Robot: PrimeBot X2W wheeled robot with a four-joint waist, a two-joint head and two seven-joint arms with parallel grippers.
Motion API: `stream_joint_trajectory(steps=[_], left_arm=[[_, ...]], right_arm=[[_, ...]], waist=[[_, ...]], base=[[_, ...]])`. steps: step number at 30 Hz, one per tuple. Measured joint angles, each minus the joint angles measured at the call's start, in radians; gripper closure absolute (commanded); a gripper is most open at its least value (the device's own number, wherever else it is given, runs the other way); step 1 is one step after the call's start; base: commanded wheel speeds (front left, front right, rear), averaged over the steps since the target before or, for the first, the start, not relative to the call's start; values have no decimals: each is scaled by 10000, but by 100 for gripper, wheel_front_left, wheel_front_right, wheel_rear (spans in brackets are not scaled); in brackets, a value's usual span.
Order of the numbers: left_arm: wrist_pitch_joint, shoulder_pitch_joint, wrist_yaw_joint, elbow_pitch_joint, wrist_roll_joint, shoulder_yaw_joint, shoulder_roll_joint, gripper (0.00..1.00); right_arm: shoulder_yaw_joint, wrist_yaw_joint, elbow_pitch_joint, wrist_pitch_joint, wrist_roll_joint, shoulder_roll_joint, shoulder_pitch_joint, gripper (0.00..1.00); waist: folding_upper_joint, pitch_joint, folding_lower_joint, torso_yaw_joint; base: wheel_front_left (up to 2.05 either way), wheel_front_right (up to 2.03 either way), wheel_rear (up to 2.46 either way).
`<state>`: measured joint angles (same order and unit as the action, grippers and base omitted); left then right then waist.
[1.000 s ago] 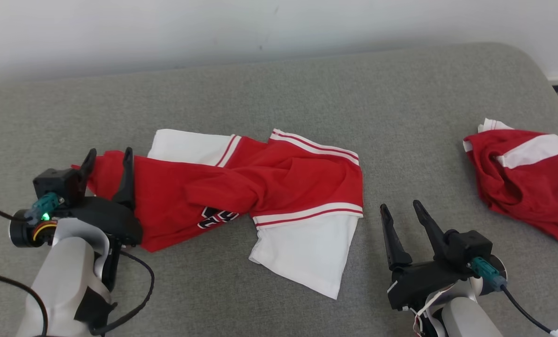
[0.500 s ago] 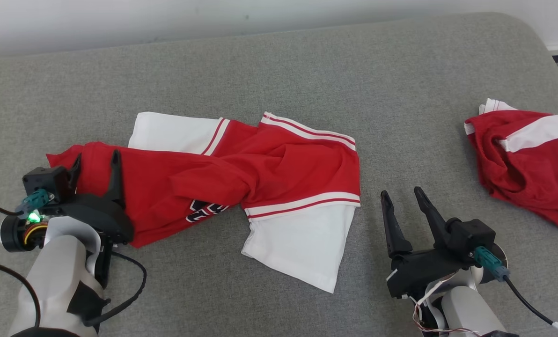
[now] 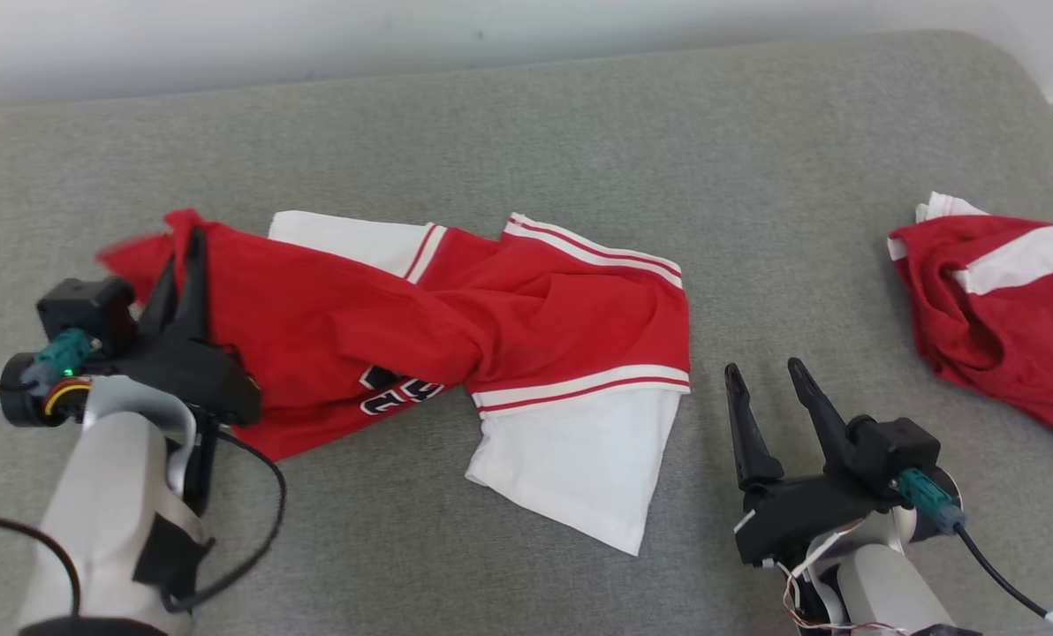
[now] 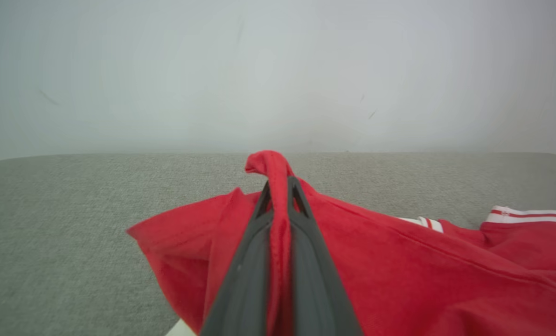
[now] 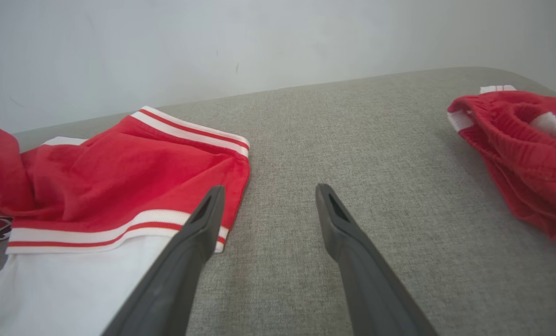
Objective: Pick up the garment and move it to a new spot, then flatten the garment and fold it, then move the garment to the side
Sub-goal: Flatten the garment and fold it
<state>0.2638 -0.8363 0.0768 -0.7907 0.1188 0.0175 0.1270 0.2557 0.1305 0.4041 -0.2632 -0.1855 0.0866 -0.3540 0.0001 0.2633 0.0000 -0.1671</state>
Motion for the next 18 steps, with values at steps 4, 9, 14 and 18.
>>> stream_joint_trajectory(steps=[4,9,14,18], left_arm=[[0,611,38,1218,-148,-50,-198,100],[0,1660,201,2406,-305,-132,-349,100],[2,3062,360,3402,-332,-174,-410,100],[2,4208,439,3952,-238,-151,-527,100]], right_arm=[[-146,0,67,-2,4,-2,187,0],[-173,0,244,0,-4,10,258,0],[-128,0,355,0,-63,-31,407,0],[-155,0,449,-2,-79,-65,564,0]], waist=[[0,-125,0,213],[-1,-392,0,591],[-1,-768,-1,965],[-1,-1077,-1,1258]], base=[[0,0,0],[0,0,0],[0,0,0],[0,0,0]])
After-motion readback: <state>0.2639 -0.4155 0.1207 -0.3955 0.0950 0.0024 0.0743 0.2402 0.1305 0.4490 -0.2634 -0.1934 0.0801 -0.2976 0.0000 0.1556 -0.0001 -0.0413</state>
